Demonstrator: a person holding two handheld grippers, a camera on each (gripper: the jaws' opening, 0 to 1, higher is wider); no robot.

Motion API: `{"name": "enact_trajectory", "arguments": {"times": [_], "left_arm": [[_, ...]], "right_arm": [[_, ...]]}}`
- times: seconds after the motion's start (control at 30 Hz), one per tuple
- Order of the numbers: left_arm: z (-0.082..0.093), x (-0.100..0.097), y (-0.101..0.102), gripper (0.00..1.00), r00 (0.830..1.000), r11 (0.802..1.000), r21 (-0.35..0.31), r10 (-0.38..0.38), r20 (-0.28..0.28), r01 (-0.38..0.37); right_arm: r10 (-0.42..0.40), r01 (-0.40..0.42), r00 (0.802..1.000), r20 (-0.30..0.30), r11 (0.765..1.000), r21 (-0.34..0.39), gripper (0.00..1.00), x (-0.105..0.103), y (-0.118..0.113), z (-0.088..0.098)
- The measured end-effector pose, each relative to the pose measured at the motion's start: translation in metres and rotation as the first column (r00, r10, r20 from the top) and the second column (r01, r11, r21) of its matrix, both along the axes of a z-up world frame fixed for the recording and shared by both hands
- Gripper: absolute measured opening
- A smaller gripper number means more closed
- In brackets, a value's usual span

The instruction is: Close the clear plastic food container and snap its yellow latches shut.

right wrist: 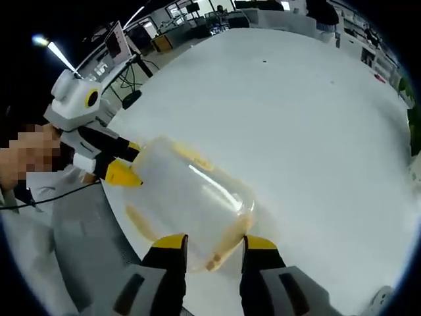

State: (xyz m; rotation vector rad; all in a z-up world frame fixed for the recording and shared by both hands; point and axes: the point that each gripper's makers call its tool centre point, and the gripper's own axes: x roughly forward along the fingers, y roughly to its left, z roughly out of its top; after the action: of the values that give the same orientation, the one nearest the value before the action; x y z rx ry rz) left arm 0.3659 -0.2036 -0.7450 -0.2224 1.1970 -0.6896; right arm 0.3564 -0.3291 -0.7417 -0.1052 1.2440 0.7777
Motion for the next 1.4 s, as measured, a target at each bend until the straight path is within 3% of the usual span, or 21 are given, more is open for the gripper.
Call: {"name": "enact_trajectory", "arguments": {"times": [0.03, 0.27, 0.3, 0.33, 0.4, 0.47, 0.9, 0.97, 1.07, 1.27, 1.4], "left_arm": [[-0.001, 0.001, -0.001, 0.33, 1.000, 1.000, -0.004, -0.021, 0.009, 0.021], [-0.001, 0.002, -0.001, 0.34, 1.000, 1.000, -0.016, -0.003, -0.002, 0.003], [-0.002, 0.002, -0.002, 0.35, 1.000, 1.000, -0.027, 0.008, -0.008, -0.008], [-0.004, -0.004, -0.004, 0.36, 0.998, 0.999, -0.046, 0.024, -0.052, -0.026], [-0.001, 0.002, -0.003, 0.37, 1.000, 1.000, -0.018, -0.014, 0.010, 0.014], [0.001, 0.001, -0.005, 0.38, 1.000, 1.000, 0.001, -0.009, 0.025, 0.009], [0.000, -0.005, 0.000, 0.41, 1.000, 1.000, -0.012, -0.021, 0.000, 0.021], [0.001, -0.005, 0.003, 0.44, 1.000, 1.000, 0.009, -0.020, 0.017, 0.020], [0.004, -0.004, 0.009, 0.44, 0.998, 0.999, 0.017, -0.040, 0.039, 0.040], [0.016, 0.005, 0.020, 0.50, 0.990, 0.998, 0.040, -0.061, 0.124, 0.057], [0.026, 0.010, 0.019, 0.52, 0.959, 0.985, 0.087, -0.168, 0.230, 0.151]], "right_arm": [[-0.023, 0.023, 0.999, -0.036, 1.000, 0.007, 0.29, -0.005, 0.002, -0.001], [-0.012, 0.012, 1.000, -0.011, 1.000, 0.017, 0.30, 0.003, -0.001, -0.001], [-0.012, 0.013, 1.000, -0.010, 1.000, 0.018, 0.30, 0.003, -0.001, -0.001], [-0.015, 0.015, 1.000, -0.010, 1.000, 0.019, 0.30, 0.002, 0.000, 0.000], [-0.015, 0.015, 1.000, -0.003, 1.000, 0.017, 0.30, 0.001, 0.000, 0.001], [-0.027, 0.027, 1.000, -0.007, 0.999, 0.036, 0.30, 0.002, -0.001, 0.001], [-0.027, 0.026, 1.000, 0.005, 0.997, 0.066, 0.31, 0.000, 0.001, 0.003], [-0.022, 0.022, 1.000, -0.005, 0.997, 0.073, 0.31, -0.004, 0.001, 0.003], [0.058, -0.060, 0.998, 0.033, 0.997, 0.045, 0.32, -0.008, -0.002, 0.006], [0.099, -0.106, 0.988, 0.118, 0.993, 0.054, 0.30, -0.001, 0.000, 0.023], [0.143, -0.156, 0.979, 0.144, 0.985, 0.079, 0.30, -0.002, 0.005, 0.033]]}}
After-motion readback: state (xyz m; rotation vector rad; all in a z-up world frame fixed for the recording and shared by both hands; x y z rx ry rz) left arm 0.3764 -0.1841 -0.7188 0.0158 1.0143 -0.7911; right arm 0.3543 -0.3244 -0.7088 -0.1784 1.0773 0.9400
